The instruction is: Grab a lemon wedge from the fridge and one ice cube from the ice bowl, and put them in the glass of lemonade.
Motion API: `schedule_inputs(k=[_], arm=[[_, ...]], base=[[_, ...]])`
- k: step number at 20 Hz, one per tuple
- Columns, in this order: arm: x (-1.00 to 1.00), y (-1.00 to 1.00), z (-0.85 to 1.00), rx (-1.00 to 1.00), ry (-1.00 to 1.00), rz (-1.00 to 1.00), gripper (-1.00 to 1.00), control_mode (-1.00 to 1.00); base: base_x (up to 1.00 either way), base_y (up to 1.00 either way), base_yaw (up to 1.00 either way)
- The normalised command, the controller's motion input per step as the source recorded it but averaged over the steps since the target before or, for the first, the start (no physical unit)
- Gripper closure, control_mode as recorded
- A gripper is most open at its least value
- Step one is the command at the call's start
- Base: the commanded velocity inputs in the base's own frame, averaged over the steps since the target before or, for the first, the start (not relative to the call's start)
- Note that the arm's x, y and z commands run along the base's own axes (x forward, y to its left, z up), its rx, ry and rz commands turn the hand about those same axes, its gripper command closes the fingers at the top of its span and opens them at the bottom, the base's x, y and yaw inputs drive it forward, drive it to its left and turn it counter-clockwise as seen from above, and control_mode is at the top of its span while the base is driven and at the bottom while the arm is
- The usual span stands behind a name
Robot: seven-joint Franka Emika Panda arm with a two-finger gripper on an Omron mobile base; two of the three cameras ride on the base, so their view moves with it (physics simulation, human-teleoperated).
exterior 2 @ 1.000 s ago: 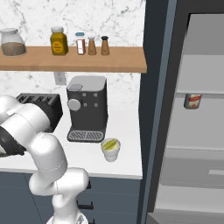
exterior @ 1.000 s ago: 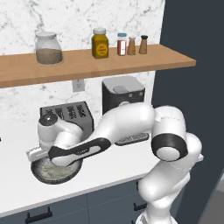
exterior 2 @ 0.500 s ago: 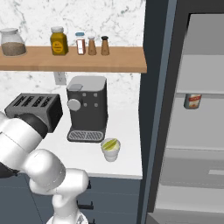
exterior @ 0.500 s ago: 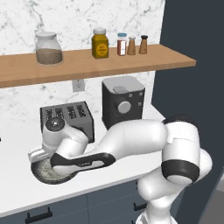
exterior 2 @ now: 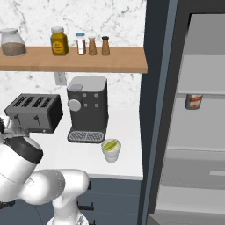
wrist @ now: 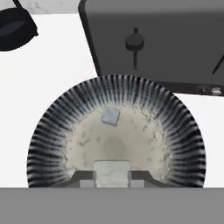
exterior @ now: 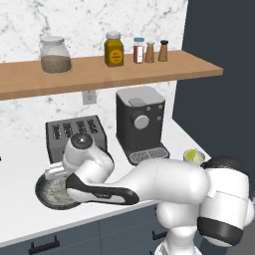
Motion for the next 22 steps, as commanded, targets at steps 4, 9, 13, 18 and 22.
schedule_inputs(k=[4, 9, 13, 18, 22], arm=[[0.00, -0.94, 0.53, 0.04, -0.01, -0.02, 1.00, -1.00], [-0.11, -1.00, 0.61, 0.00, 0.01, 0.01, 1.00, -1.00], [-0.26, -0.96, 0.73, -0.14, 0.00, 0.06, 1.00, -1.00], [-0.13, -0.93, 0.59, -0.16, 0.00, 0.03, 1.00, -1.00], [-0.20, -1.00, 0.24, -0.14, 0.00, 0.00, 1.00, -1.00]], base=[[0.00, 0.00, 0.00], [0.00, 0.00, 0.00], [0.00, 0.00, 0.00], [0.00, 0.00, 0.00], [0.00, 0.00, 0.00]])
